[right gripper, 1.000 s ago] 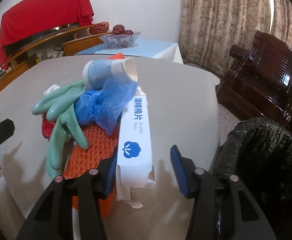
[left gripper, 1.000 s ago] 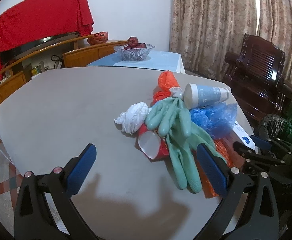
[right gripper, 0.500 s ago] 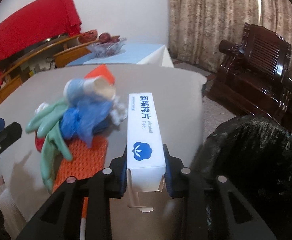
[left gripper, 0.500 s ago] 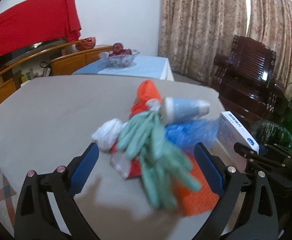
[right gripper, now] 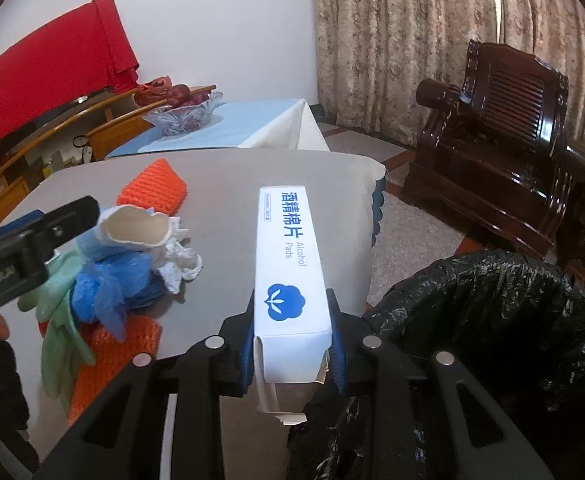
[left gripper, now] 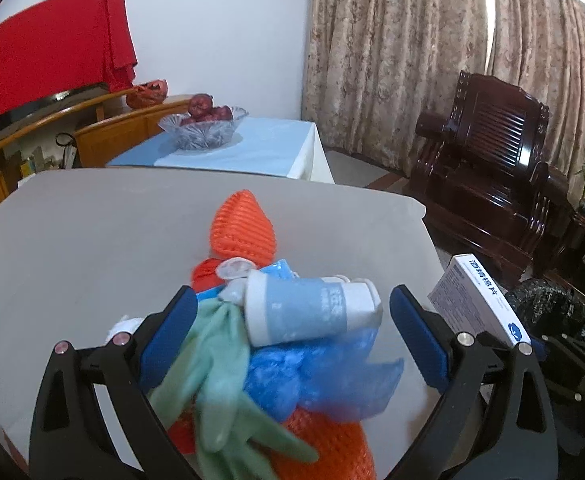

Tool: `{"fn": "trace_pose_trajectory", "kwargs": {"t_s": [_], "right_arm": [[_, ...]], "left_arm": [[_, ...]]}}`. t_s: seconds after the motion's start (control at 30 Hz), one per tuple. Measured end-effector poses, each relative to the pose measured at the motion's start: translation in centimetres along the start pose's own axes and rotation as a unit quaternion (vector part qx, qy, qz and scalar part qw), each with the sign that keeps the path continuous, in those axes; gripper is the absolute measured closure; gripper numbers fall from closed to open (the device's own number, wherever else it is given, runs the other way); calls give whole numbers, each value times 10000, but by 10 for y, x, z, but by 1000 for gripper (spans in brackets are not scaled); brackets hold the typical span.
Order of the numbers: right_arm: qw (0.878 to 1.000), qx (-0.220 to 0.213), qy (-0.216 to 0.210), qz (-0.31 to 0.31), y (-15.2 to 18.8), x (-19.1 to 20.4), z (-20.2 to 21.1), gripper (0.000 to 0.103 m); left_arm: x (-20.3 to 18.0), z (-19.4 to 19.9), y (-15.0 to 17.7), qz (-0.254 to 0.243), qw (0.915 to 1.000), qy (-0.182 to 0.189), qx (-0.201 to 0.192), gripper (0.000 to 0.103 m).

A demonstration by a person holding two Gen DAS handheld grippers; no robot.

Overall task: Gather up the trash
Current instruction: 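Carry the white box over the black bin with the right tool and release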

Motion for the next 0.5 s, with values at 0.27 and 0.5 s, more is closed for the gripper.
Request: {"fn": "trace_pose_trajectory", "kwargs": {"t_s": [0.27, 0.5], "right_arm": [[9998, 27, -185, -93, -4, 1, -3, 73], [9997, -17, -225, -115, -4, 1, 4, 73]], "left_arm": [[-5, -29, 2, -89, 9996, -123, 218, 8], [-3, -20, 4, -96, 9998, 74, 143, 29]]}}
Point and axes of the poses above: each gripper's, at about its wrist camera, not at the fingertips, and z roughly against the way its jaws point, x to its left, y to its underside, the point moved 2 cm from there along -z, roughly the way its jaws point, and after that the axes turned 5 degrees about z, right-handed, at the moved point
